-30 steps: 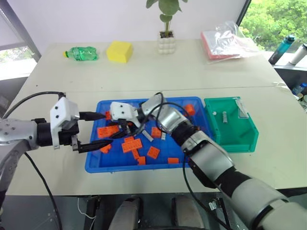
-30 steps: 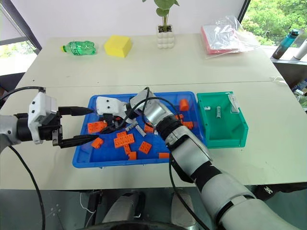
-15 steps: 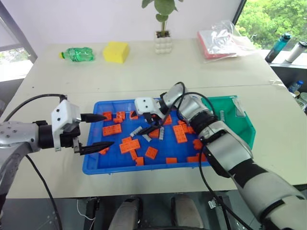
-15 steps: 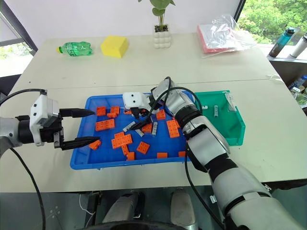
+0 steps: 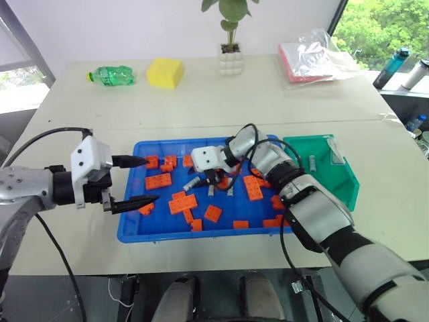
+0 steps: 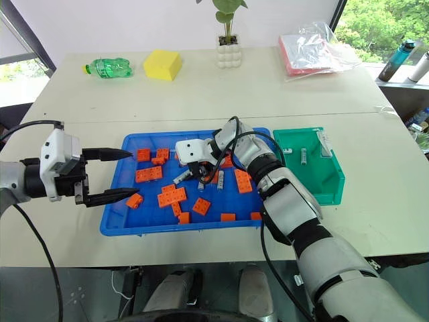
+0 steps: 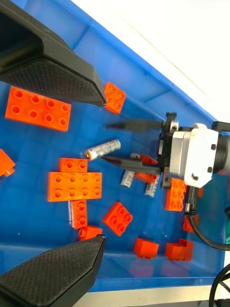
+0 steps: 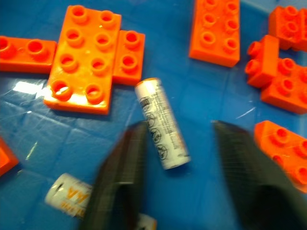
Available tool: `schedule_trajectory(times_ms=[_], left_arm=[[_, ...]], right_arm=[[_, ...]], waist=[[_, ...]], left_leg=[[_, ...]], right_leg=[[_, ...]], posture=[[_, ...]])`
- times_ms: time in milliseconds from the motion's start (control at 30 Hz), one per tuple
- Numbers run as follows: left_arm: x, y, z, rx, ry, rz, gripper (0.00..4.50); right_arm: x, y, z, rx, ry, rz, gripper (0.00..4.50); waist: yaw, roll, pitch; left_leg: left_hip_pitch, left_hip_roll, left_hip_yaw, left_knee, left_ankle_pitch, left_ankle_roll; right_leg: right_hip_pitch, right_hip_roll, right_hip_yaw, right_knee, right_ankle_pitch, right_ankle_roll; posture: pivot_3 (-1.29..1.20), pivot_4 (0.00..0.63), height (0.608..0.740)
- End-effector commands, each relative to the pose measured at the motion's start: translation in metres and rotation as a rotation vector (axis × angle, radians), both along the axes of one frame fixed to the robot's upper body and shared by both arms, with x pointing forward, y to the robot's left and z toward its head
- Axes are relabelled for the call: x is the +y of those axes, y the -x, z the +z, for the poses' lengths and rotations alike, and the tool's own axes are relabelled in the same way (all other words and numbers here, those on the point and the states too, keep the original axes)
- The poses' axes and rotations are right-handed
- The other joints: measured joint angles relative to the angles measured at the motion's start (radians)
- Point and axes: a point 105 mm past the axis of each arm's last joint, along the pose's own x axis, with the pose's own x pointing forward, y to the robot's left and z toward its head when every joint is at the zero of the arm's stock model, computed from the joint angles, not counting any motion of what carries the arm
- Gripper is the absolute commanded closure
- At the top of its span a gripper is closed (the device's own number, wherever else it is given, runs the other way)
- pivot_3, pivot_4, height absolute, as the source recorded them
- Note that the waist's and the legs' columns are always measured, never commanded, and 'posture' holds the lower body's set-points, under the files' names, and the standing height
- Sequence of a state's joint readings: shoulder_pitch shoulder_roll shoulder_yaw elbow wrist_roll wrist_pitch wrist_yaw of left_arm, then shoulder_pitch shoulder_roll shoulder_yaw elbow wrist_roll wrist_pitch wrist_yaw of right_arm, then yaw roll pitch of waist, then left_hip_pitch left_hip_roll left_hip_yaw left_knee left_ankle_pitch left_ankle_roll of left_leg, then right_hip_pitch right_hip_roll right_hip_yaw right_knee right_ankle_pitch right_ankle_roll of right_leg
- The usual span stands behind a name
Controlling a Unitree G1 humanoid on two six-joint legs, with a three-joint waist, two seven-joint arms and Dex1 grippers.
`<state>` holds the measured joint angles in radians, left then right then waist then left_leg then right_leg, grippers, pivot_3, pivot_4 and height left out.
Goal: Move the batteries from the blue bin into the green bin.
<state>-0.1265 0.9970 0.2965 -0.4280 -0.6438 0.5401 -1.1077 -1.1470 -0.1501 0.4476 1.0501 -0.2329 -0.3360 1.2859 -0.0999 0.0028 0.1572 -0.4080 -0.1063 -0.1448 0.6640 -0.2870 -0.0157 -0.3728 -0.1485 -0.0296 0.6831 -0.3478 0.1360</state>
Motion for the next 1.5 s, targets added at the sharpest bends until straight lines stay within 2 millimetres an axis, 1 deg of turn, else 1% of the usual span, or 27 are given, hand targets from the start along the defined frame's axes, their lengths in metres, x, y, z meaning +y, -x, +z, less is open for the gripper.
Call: schedule_trajectory(times_ms=[33,200,267,333,367,400,467,500,533,600,700,733,800,900,933,1000,1033,1067,1100,1167,1200,1267,1333,1367,1400,1467,1500], left_arm=[[0.002,-0.003,0.01,-0.038,0.004,0.006,0.0],[0.002,-0.005,0.011,-0.038,0.008,0.003,0.0],[0.001,-0.006,0.008,-0.025,0.024,0.002,0.0],[0.0,-0.006,0.005,-0.019,0.03,0.002,0.0],[0.0,-0.006,0.004,-0.019,0.031,0.002,0.0],[0.0,-0.007,0.003,-0.017,0.037,0.004,0.0],[-0.003,-0.01,0.0,-0.016,0.056,0.009,0.0],[-0.005,-0.011,-0.001,-0.016,0.065,0.009,0.0],[-0.006,-0.013,-0.001,-0.017,0.072,0.009,0.0],[-0.007,-0.015,-0.002,-0.018,0.085,0.009,0.0],[-0.008,-0.02,-0.002,-0.017,0.098,0.006,0.0],[-0.009,-0.022,-0.002,-0.017,0.103,0.003,0.0],[-0.01,-0.025,-0.001,-0.018,0.11,-0.004,0.0],[-0.012,-0.031,0.001,-0.024,0.115,-0.016,0.0],[-0.012,-0.032,0.001,-0.026,0.115,-0.019,0.0],[-0.012,-0.035,0.003,-0.034,0.115,-0.023,0.0],[-0.013,-0.037,0.003,-0.037,0.115,-0.024,0.0],[-0.013,-0.038,0.004,-0.041,0.115,-0.026,0.0],[-0.014,-0.039,0.005,-0.044,0.115,-0.03,0.0],[-0.015,-0.04,0.007,-0.048,0.115,-0.034,0.0],[-0.015,-0.039,0.007,-0.048,0.114,-0.038,0.0],[-0.016,-0.037,0.007,-0.046,0.109,-0.047,0.0],[-0.017,-0.036,0.006,-0.044,0.104,-0.053,0.0],[-0.017,-0.036,0.006,-0.044,0.102,-0.054,0.0],[-0.017,-0.035,0.006,-0.045,0.099,-0.055,0.0],[-0.018,-0.034,0.006,-0.052,0.087,-0.059,0.0],[-0.018,-0.033,0.006,-0.054,0.082,-0.061,0.0]], right_arm=[[0.001,0.002,0.002,0.017,-0.01,0.004,4.46],[0.0,0.0,0.016,0.034,-0.062,-0.022,4.45],[-0.009,-0.003,0.042,0.059,-0.161,-0.076,4.45],[-0.019,-0.002,0.063,0.07,-0.237,-0.129,4.45],[-0.023,-0.001,0.069,0.071,-0.259,-0.152,4.45],[-0.036,-0.001,0.083,0.07,-0.31,-0.217,4.45],[-0.079,0.0,0.114,0.068,-0.435,-0.411,4.45],[-0.105,0.003,0.124,0.063,-0.478,-0.504,4.45],[-0.126,0.008,0.13,0.055,-0.504,-0.572,4.45],[-0.17,0.017,0.133,0.029,-0.515,-0.747,4.45],[-0.223,0.033,0.13,-0.008,-0.499,-0.969,4.45],[-0.236,0.04,0.129,-0.009,-0.496,-1.023,4.45],[-0.252,0.053,0.122,0.009,-0.48,-1.087,4.45],[-0.263,0.066,0.102,0.032,-0.42,-1.142,4.45],[-0.264,0.069,0.097,0.037,-0.407,-1.153,4.45],[-0.267,0.071,0.088,0.048,-0.393,-1.176,3.42],[-0.268,0.071,0.086,0.032,-0.381,-1.181,3.06],[-0.269,0.069,0.085,0.009,-0.368,-1.179,2.56],[-0.263,0.066,0.093,-0.014,-0.385,-1.151,2.12],[-0.257,0.063,0.103,-0.035,-0.411,-1.114,2.12],[-0.245,0.061,0.112,-0.032,-0.441,-1.059,2.12],[-0.215,0.058,0.128,-0.022,-0.468,-0.906,2.12],[-0.187,0.057,0.136,-0.002,-0.465,-0.767,2.12],[-0.172,0.056,0.137,0.019,-0.458,-0.7,2.12],[-0.153,0.053,0.133,0.044,-0.429,-0.614,2.12],[-0.118,0.047,0.12,0.077,-0.354,-0.477,2.12],[-0.104,0.046,0.113,0.092,-0.324,-0.421,2.12]], waist=[[0.0,0.0,0.0],[0.001,0.0,0.0],[0.002,0.0,0.0],[0.006,0.0,0.0],[0.006,0.0,0.0],[0.007,0.0,0.0],[0.017,0.0,0.0],[0.027,0.0,0.0],[0.043,0.0,0.0],[0.063,0.0,0.0],[0.068,0.0,0.0],[0.069,0.0,0.0],[0.065,0.0,0.0],[0.055,0.0,0.0],[0.054,0.0,0.0],[0.055,0.0,0.0],[0.056,0.0,0.0],[0.057,0.0,0.0],[0.057,0.0,0.0],[0.057,0.0,0.0],[0.056,0.0,0.0],[0.053,0.0,0.0],[0.053,0.0,0.0],[0.054,0.0,0.0],[0.055,0.0,0.0],[0.054,0.0,0.0],[0.053,0.0,0.0]], left_leg=[[0.0,0.0,0.0,0.0,0.0,0.0],[0.0,0.0,0.0,0.0,0.0,0.0],[0.0,0.0,0.0,0.0,0.0,0.0],[0.0,0.0,0.0,0.0,0.0,0.0],[-0.001,-0.001,0.0,0.001,0.0,0.0],[-0.001,-0.001,0.0,0.001,0.0,0.0],[-0.001,-0.001,0.0,0.001,0.0,0.0],[-0.001,-0.001,0.0,0.001,0.0,0.0],[-0.001,-0.001,0.001,0.0,0.0,0.0],[-0.003,-0.002,0.001,0.001,0.0,0.001],[-0.003,-0.002,0.004,0.002,0.0,0.001],[-0.003,-0.001,0.005,0.001,0.0,0.001],[-0.003,0.0,0.008,0.002,0.0,0.001],[-0.002,0.001,0.01,0.001,0.0,0.001],[-0.002,0.001,0.011,0.001,0.0,0.001],[-0.002,0.002,0.013,0.001,0.0,0.001],[-0.002,0.002,0.013,0.001,0.0,0.001],[-0.002,0.002,0.013,0.001,0.0,0.001],[-0.002,0.002,0.013,0.001,0.0,0.001],[-0.002,0.002,0.013,0.001,0.0,0.001],[-0.002,0.002,0.013,0.001,0.0,0.001],[-0.002,0.002,0.013,0.001,0.0,0.001],[-0.002,0.003,0.013,0.001,0.0,0.001],[-0.002,0.004,0.013,0.001,0.0,0.001],[-0.002,0.005,0.013,0.001,0.0,0.001],[-0.002,0.004,0.012,0.001,0.0,0.001],[-0.002,0.005,0.012,0.001,0.0,0.001]], right_leg=[[0.0,0.0,0.0,0.0,0.0,0.0],[0.0,0.0,0.0,0.0,0.0,0.0],[0.0,0.0,0.0,0.0,0.0,0.0],[0.0,0.0,0.0,0.0,0.0,0.0],[0.0,-0.001,0.0,0.0,0.0,0.0],[0.0,-0.001,0.0,0.0,0.0,0.0],[0.0,-0.001,0.0,0.0,0.0,0.0],[0.0,-0.001,0.0,0.0,0.0,0.0],[0.0,-0.001,0.0,0.0,0.0,0.0],[0.0,-0.002,0.0,-0.001,0.0,0.0],[0.001,-0.003,0.001,-0.003,0.0,0.0],[0.0,-0.003,0.001,-0.003,0.0,0.0],[0.0,-0.003,0.001,-0.003,0.0,0.0],[0.0,-0.003,0.001,-0.003,0.0,0.0],[0.0,-0.003,0.001,-0.003,0.0,0.0],[0.0,-0.003,0.001,-0.003,0.0,0.0],[0.0,-0.003,0.001,-0.003,0.0,0.0],[0.0,-0.003,0.001,-0.003,0.0,0.0],[0.0,-0.003,0.001,-0.003,0.0,0.0],[0.0,-0.003,0.001,-0.004,0.0,0.0],[0.0,-0.003,0.001,-0.004,0.0,0.0],[0.0,-0.003,0.001,-0.004,0.0,0.0],[0.0,-0.002,0.001,-0.006,0.0,0.0],[0.001,-0.001,0.001,-0.01,0.0,0.0],[0.003,-0.001,0.001,-0.013,0.0,0.0],[0.004,-0.001,0.0,-0.015,0.0,0.0],[0.004,-0.001,0.0,-0.016,0.0,0.0]], posture=[[0.0,0.15,0.727],[0.0,0.15,0.727],[0.0,0.15,0.727],[0.0,0.15,0.727],[0.0,0.15,0.727],[0.0,0.15,0.727],[0.0,0.15,0.727],[0.0,0.15,0.727],[0.0,0.15,0.727],[0.0,0.15,0.727],[0.0,0.15,0.727],[0.0,0.15,0.727],[0.0,0.15,0.727],[0.0,0.15,0.727],[0.0,0.15,0.727],[0.0,0.15,0.727],[0.0,0.15,0.727],[0.0,0.15,0.727],[0.0,0.15,0.727],[0.0,0.15,0.727],[0.0,0.15,0.727],[0.0,0.15,0.727],[0.0,0.15,0.727],[0.0,0.15,0.727],[0.0,0.15,0.727],[0.0,0.15,0.727],[0.0,0.15,0.727]])
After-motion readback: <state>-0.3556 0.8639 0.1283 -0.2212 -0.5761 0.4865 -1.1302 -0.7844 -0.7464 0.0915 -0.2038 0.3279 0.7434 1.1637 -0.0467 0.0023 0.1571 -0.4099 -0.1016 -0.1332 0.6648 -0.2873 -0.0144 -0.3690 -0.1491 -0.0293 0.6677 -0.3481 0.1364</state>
